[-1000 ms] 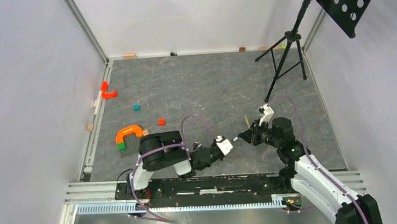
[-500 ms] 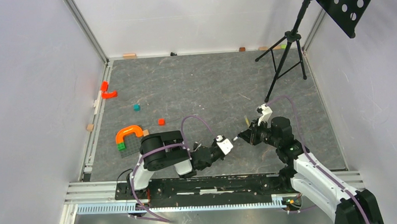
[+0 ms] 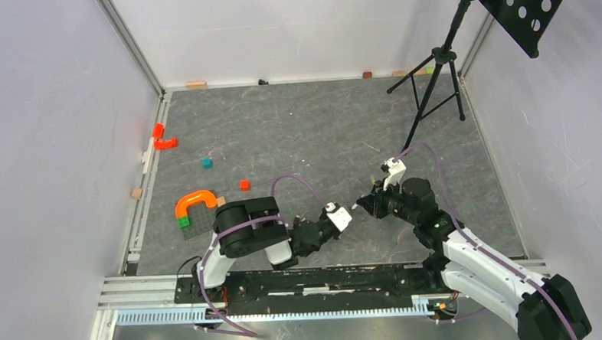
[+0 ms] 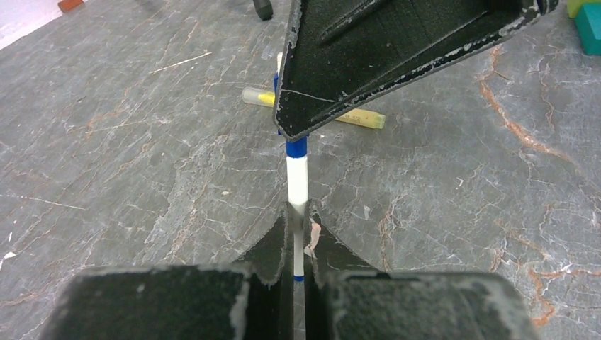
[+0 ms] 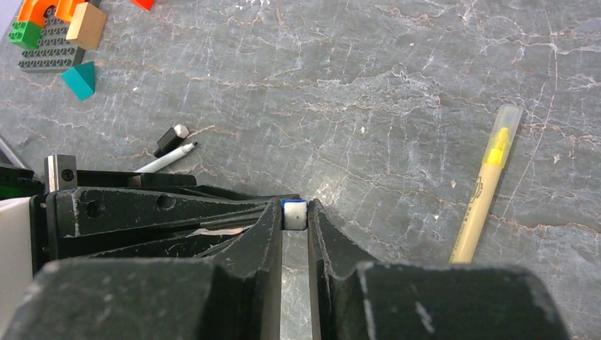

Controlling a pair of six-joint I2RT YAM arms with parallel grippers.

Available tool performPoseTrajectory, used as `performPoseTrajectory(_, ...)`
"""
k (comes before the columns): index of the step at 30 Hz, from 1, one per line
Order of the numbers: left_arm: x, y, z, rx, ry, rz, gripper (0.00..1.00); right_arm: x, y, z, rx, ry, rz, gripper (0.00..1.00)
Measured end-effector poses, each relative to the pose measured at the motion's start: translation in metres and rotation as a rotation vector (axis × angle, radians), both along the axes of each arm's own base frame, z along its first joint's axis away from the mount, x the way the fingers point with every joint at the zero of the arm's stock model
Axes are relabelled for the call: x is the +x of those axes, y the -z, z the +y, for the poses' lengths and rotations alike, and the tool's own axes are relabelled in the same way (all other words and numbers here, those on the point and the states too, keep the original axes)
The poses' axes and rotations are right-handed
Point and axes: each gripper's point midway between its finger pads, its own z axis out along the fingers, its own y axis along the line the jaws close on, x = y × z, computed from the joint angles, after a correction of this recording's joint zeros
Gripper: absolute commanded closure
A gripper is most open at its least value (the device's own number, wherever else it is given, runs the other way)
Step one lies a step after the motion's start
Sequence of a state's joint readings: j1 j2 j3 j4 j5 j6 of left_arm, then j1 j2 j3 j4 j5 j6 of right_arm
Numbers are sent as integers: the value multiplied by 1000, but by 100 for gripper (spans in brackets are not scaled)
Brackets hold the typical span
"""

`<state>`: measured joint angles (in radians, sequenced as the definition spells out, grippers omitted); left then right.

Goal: Insert the pens into the pen caps

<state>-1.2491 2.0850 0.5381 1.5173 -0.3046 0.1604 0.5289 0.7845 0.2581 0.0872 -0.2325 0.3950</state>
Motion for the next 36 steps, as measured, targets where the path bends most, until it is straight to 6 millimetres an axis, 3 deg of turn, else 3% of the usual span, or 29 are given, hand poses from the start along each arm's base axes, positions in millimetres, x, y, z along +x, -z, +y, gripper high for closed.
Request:
performPoseTrajectory(23,10,1,5,-7,-40,8,98,11,4,6,135,60,-113,100)
performPoseTrajectory(36,18,1,6,-13,-67,10,98,21,8,6,183,148,-82,100)
